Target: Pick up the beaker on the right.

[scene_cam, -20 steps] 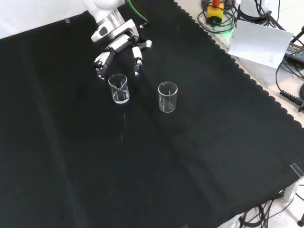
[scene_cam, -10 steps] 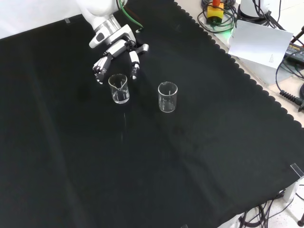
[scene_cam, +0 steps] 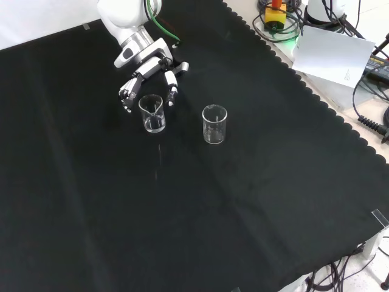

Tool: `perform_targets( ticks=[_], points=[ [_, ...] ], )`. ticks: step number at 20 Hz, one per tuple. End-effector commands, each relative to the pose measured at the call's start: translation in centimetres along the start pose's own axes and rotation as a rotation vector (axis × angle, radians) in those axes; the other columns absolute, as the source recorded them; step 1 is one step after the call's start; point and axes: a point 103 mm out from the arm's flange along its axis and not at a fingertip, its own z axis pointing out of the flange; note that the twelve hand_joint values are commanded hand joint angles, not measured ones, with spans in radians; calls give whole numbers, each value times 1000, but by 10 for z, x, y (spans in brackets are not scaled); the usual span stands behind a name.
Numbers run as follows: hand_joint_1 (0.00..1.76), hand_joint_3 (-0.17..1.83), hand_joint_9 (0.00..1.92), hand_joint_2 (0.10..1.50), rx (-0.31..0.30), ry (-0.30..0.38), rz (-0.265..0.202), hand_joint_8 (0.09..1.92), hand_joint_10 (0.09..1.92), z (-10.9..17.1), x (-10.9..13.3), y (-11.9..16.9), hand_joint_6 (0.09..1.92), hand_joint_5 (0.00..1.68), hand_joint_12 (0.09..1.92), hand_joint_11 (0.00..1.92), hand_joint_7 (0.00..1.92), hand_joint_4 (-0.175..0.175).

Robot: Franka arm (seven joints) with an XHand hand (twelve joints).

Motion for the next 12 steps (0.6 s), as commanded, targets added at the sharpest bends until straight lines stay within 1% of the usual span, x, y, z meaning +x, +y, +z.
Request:
perform_targets(
  ticks=[1, 7, 8, 9, 12],
  points=[
    [1024, 636, 431, 489, -28, 13, -4, 727, 682, 5, -3, 3, 87, 525, 1410, 48, 295, -44],
    [1048, 664, 489, 479, -47, 34, -2, 730, 655, 9, -2, 7, 110, 572, 1392, 78, 359, -44],
    [1053, 669, 501, 477, -49, 38, -2, 724, 638, 10, -2, 8, 164, 564, 1392, 81, 370, -43],
    [1058, 672, 511, 476, -50, 44, -2, 723, 628, 12, -2, 9, 262, 536, 1391, 83, 377, -42],
    [1068, 680, 522, 474, -45, 51, -2, 730, 624, 15, -3, 10, 603, 438, 1388, 91, 388, -41]
  ],
)
